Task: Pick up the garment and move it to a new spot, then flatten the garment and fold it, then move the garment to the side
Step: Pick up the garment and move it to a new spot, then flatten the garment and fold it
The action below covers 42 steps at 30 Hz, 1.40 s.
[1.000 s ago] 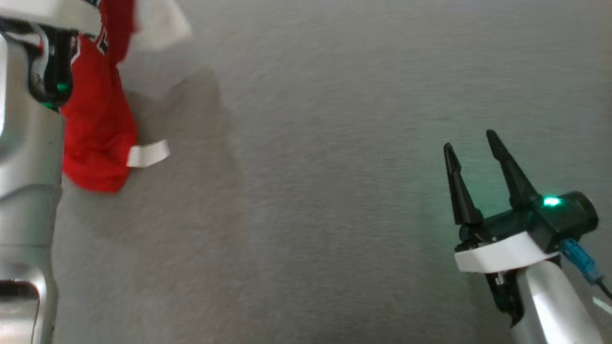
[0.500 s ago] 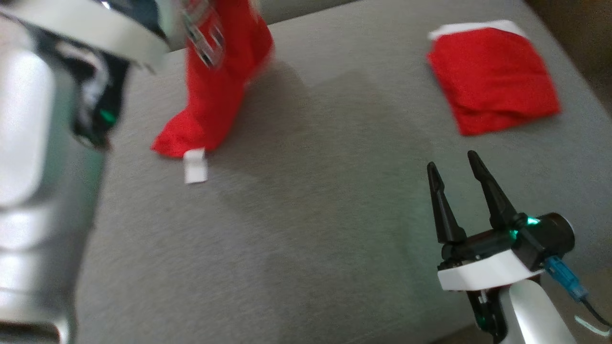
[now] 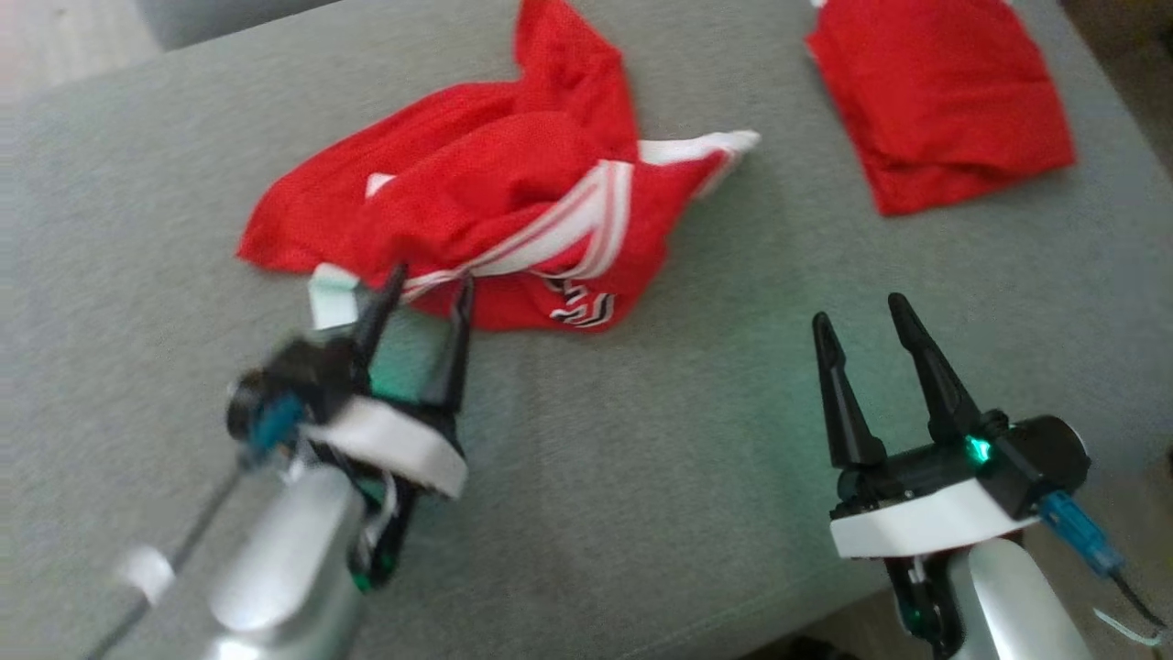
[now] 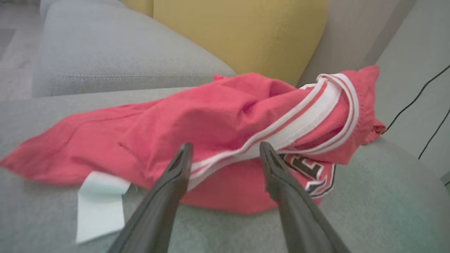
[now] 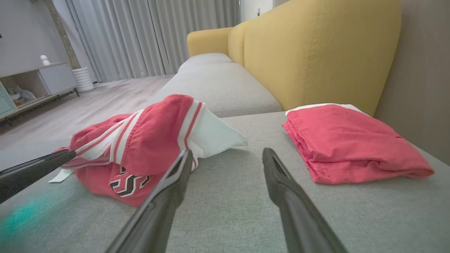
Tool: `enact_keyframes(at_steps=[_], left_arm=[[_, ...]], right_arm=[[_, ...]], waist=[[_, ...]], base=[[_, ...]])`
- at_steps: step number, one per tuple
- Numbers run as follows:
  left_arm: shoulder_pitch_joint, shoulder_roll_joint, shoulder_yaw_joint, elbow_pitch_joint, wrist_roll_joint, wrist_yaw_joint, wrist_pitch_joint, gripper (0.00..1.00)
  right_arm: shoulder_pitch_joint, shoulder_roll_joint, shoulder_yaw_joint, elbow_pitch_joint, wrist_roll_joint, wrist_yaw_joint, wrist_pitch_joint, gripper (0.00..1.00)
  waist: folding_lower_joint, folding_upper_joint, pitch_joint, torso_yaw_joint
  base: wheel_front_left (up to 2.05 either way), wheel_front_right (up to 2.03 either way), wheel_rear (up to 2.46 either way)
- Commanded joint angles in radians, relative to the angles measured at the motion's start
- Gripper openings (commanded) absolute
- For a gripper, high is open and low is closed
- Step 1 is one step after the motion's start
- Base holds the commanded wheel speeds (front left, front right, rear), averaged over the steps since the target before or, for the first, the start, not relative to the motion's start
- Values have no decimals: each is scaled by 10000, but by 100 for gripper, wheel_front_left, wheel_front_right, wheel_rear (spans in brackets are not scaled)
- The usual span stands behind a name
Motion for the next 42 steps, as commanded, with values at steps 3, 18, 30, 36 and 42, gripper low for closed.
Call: enact_keyframes(at_steps=[3,18,30,36,42], left_arm=[[395,-347,252,65,441,388,-1310,100],[4671,-1513,3414,-3989,2650,836,-1462,100],[5607,-1565,3533,-4515,2737,919,-1463,100],[5651,-1566,3451,-4479,2850,922,-1464,100],[5700,-1567,3380,-4442,2967,928,-1464,100]], right_arm=[[54,12,-62,-161,-31,-7,2,100],[1271,13,-805,31,-408,-7,2,100],[1890,14,-856,-98,-503,-7,2,100],[1898,14,-791,-99,-468,-7,2,100],[1920,14,-820,-134,-439,-7,2,100]], waist=[[-3,0,-229,965],[-3,0,-2334,3382],[-3,0,-2872,3974],[-3,0,-2933,3951],[-3,0,-2924,3935]], base=[[0,0,0],[0,0,0],[0,0,0],[0,0,0],[0,0,0]])
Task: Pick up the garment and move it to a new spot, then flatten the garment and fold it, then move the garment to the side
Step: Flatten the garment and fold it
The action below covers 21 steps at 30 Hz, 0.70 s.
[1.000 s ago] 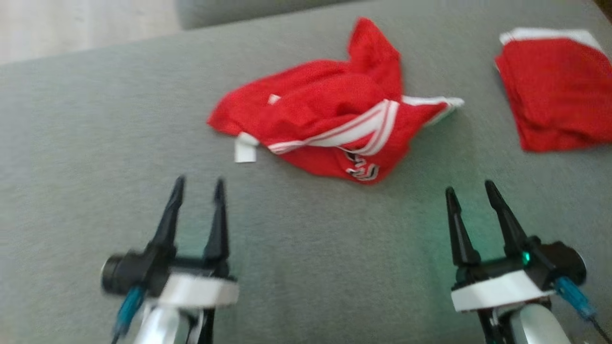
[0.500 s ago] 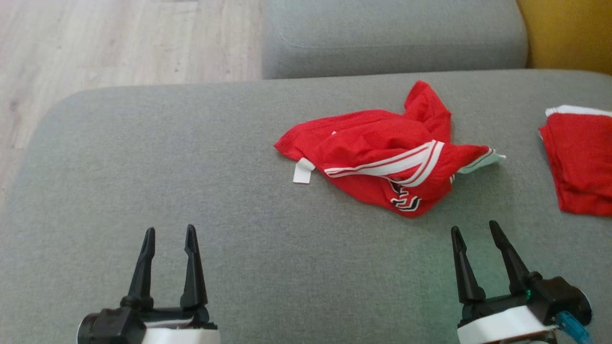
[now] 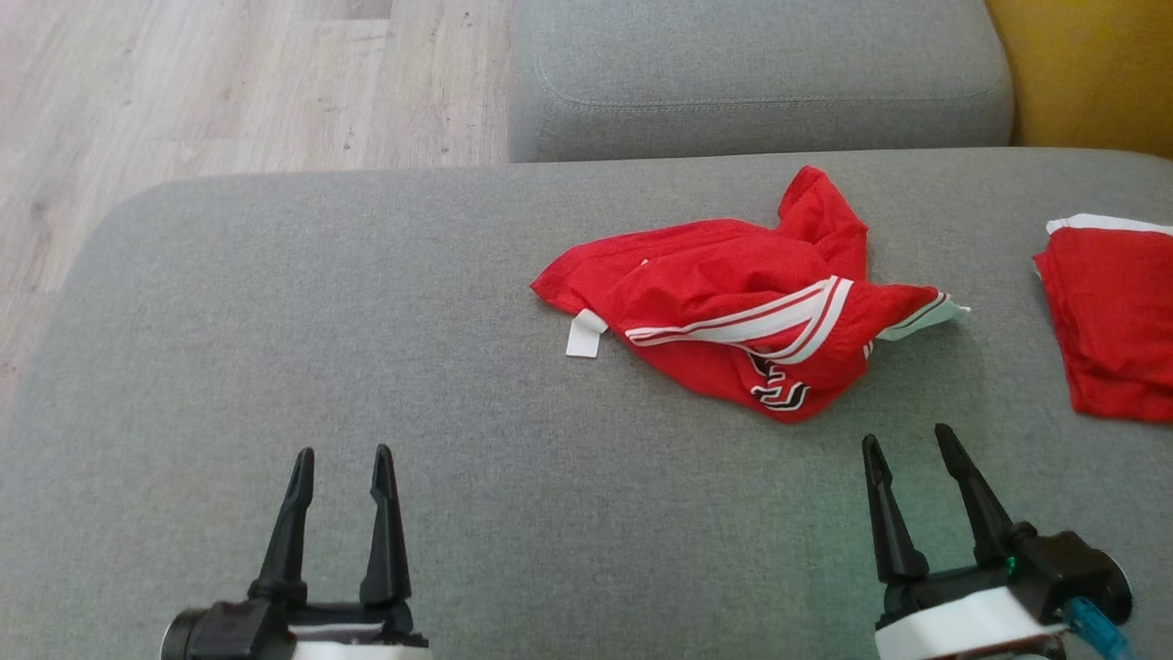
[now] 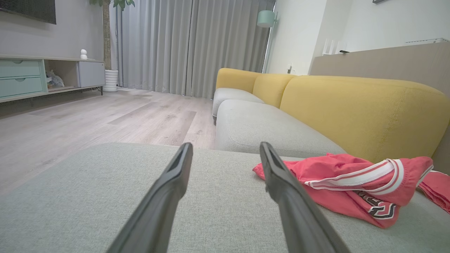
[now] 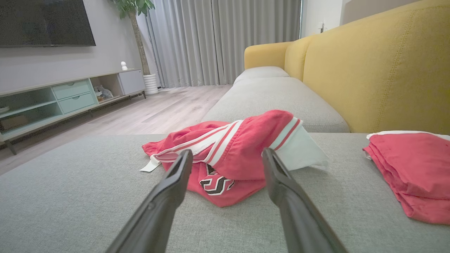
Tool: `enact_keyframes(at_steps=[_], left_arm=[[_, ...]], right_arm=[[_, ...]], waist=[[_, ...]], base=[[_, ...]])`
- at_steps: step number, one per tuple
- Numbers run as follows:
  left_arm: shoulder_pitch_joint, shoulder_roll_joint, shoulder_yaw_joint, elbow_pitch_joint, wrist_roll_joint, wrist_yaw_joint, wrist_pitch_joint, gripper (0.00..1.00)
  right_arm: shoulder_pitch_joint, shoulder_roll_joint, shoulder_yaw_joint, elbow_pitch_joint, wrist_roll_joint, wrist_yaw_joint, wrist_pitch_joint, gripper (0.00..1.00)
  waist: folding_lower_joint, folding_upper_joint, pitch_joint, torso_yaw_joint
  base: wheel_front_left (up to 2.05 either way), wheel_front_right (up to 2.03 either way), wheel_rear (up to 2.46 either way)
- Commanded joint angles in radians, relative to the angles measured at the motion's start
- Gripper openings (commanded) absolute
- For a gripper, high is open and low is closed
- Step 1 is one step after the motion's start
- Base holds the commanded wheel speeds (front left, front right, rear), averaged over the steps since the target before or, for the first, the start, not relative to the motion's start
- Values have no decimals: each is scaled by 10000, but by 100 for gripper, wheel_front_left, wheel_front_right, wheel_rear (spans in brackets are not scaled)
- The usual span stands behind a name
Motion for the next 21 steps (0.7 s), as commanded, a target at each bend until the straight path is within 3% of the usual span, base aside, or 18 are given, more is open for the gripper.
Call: enact_keyframes(at_steps=[1,21], left_arm=[[-279,-60,279,-307,156,59,-93,100],[-187,-60,223,-53,219,-29,-93,100]], right_arm=[[-177,-40,218,-372,0,-7,-26,100],[-208,-39,348,-373,-70,-7,-26,100]], waist=[[0,-1,10,-9],[0,-1,-28,-182]], base=[[0,0,0],[0,0,0]])
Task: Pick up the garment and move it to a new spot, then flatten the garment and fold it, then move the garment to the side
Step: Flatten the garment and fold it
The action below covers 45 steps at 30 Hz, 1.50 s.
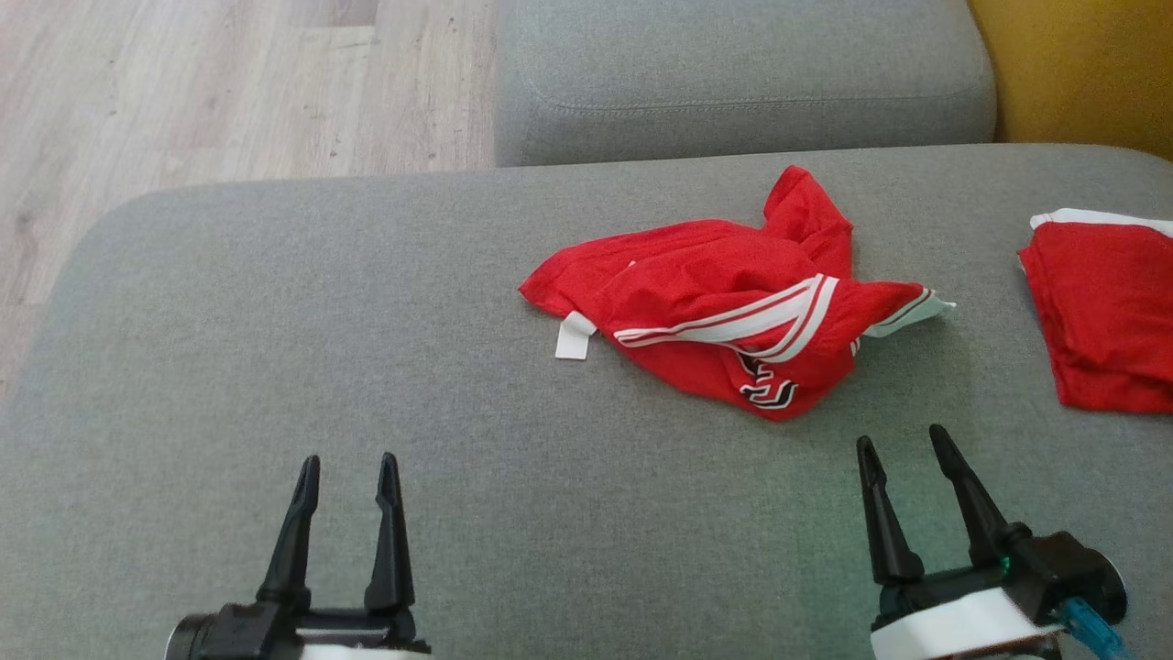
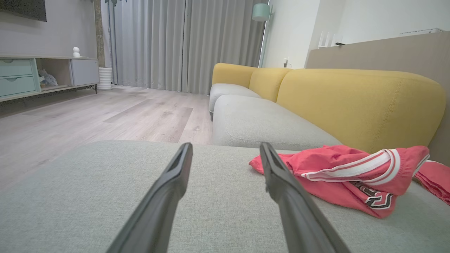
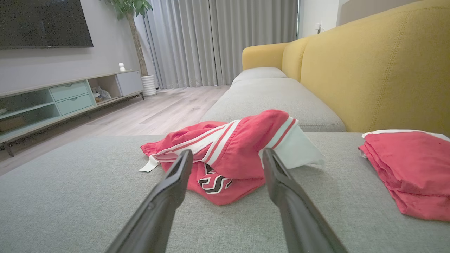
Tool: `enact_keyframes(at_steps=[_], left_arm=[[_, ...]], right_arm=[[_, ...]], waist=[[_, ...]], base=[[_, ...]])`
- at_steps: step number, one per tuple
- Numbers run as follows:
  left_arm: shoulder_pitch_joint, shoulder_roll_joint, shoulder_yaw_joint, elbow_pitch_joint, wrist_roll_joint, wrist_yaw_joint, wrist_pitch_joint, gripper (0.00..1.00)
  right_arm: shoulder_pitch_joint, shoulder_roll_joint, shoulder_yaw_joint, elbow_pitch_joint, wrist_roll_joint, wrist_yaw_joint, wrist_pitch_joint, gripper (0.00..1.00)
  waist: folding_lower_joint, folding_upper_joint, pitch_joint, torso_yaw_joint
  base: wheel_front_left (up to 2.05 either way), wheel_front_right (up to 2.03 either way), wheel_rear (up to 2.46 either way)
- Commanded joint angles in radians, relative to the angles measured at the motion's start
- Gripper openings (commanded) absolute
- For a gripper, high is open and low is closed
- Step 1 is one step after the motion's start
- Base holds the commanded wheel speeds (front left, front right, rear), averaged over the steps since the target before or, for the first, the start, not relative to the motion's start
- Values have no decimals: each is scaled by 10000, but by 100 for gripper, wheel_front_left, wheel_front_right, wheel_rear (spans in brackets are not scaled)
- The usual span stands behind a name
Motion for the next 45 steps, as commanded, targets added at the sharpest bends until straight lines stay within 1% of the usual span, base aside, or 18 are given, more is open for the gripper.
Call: enact_keyframes(at_steps=[1,3,5,9,13,16,19,25,31,32,36,40,45], left_arm=[[-200,-60,250,-273,76,-38,-93,100],[-208,-60,235,-225,111,-47,-93,100],[-185,-60,257,-91,43,40,-93,100],[-351,-60,77,381,-195,58,-93,100],[-1007,-60,-441,807,-414,-250,-93,100],[-1707,-60,-1068,1344,-856,-715,-93,100],[-2599,-60,-1736,2074,-1182,-1059,-37,100],[-4408,-60,-2953,3149,-1333,-1369,821,100],[-5759,-21,-3645,3793,-1535,-1469,1576,100],[-5759,-21,-3645,3793,-1535,-1469,1576,100],[-6413,109,-3572,4102,-1514,-1437,1587,100],[-6849,208,-3410,4385,-1419,-1208,1551,100],[-7159,300,-3430,4624,-1454,-1245,1516,100]], right_arm=[[-213,-41,251,-384,-74,-7,-26,100],[-226,-41,261,-410,-93,-7,-26,100],[-245,-41,295,-445,-114,-7,-26,100],[-328,-41,436,-558,-208,-7,-26,100],[-567,-41,589,-703,-238,-7,-26,100],[-834,-41,706,-794,-202,-7,-26,100],[-1097,-41,895,-836,-155,-7,-26,100],[-1464,-41,1101,-895,-2,-7,-26,100],[-1660,-41,1237,-997,182,-7,-26,100],[-1660,-41,1237,-997,182,-7,-26,100],[-1719,-41,1317,-1035,323,-7,-26,100],[-1713,-41,1385,-1066,450,-7,-26,100],[-1717,-41,1392,-1060,587,-7,-26,100]], waist=[[0,-1,10,-3],[0,-1,33,-24],[0,-1,82,-82],[0,-1,253,-356],[0,-1,680,-852],[0,-1,1052,-1322],[0,-1,1418,-1888],[0,-1,2045,-2939],[0,-1,2570,-3806],[0,-1,2570,-3806],[0,-1,2829,-4301],[0,-1,3001,-4685],[0,-1,3078,-5050]], base=[[0,0,0],[0,0,0],[0,0,0],[0,0,0],[0,0,0],[0,0,0],[0,0,0],[0,0,0],[0,0,0],[0,0,0],[0,0,0],[0,0,0],[0,0,0]])
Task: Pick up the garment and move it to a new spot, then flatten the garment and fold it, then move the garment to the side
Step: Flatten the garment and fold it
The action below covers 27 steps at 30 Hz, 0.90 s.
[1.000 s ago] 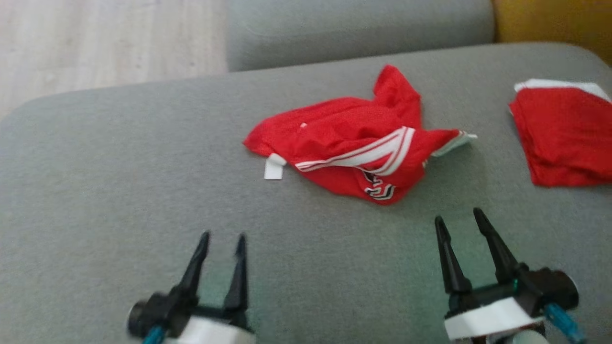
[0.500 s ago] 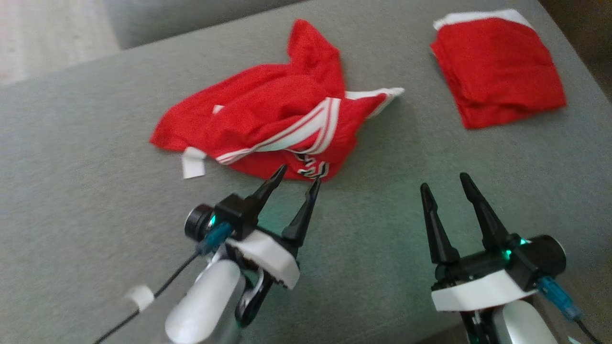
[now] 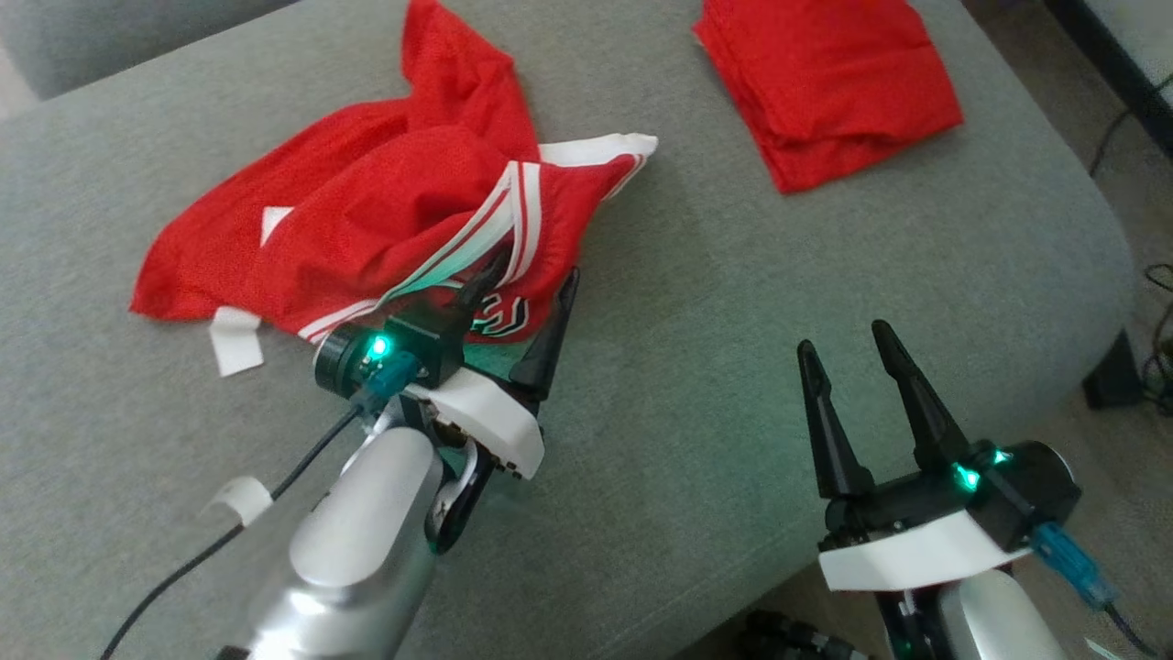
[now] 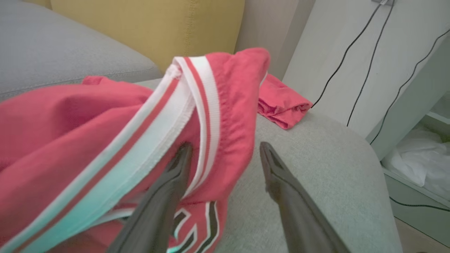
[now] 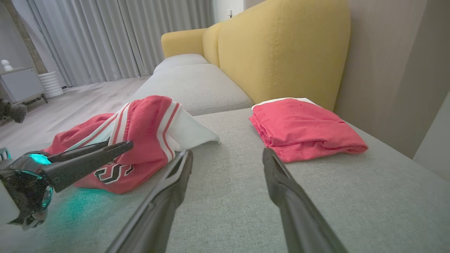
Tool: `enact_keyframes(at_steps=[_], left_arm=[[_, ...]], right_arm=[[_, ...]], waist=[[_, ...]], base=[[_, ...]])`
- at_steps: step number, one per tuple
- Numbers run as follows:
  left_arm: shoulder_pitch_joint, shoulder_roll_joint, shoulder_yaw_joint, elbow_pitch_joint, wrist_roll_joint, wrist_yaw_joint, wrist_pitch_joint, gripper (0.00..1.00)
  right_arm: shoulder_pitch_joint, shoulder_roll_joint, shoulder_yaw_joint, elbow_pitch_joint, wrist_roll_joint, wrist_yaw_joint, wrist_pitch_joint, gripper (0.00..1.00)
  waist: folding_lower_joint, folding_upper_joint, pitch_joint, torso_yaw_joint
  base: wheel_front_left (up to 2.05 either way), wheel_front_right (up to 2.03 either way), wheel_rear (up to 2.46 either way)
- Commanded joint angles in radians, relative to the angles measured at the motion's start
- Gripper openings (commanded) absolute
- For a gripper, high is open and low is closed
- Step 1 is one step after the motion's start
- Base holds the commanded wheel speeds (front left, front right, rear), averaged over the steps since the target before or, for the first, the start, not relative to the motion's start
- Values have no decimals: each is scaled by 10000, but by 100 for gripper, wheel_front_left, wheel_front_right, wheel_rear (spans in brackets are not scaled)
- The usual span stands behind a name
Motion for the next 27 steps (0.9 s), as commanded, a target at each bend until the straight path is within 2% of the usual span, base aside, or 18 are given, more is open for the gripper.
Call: enact_keyframes(at_steps=[1,9,16,17,18,23,27], left_arm=[[-472,96,261,-274,18,-16,-121,100],[-1111,132,40,-189,-99,-125,-133,100],[-1476,227,-331,79,-439,-215,308,100],[-1529,239,-373,108,-507,-223,310,31],[-1594,261,-422,123,-555,-230,278,0],[-2203,288,-638,45,-796,-251,20,0],[-3398,347,-944,-374,-1351,-257,-17,0]], right_arm=[[-237,-43,192,-332,63,-7,-26,100],[-147,-43,262,-281,113,-7,-26,100],[-164,-43,361,-298,188,-7,-26,100],[-167,-43,367,-307,213,-7,-26,100],[-170,-43,383,-313,232,-7,-26,100],[-143,-43,423,-305,237,-7,-26,100],[-171,-43,483,-322,192,-7,-26,100]], waist=[[-1,0,45,-149],[-1,0,-197,-481],[-1,0,-259,-700],[-1,0,-257,-729],[-1,0,-258,-759],[-1,0,-393,-766],[-1,0,-606,-633]], base=[[0,0,0],[0,0,0],[0,0,0],[0,0,0],[0,0,0],[0,0,0],[0,0,0]])
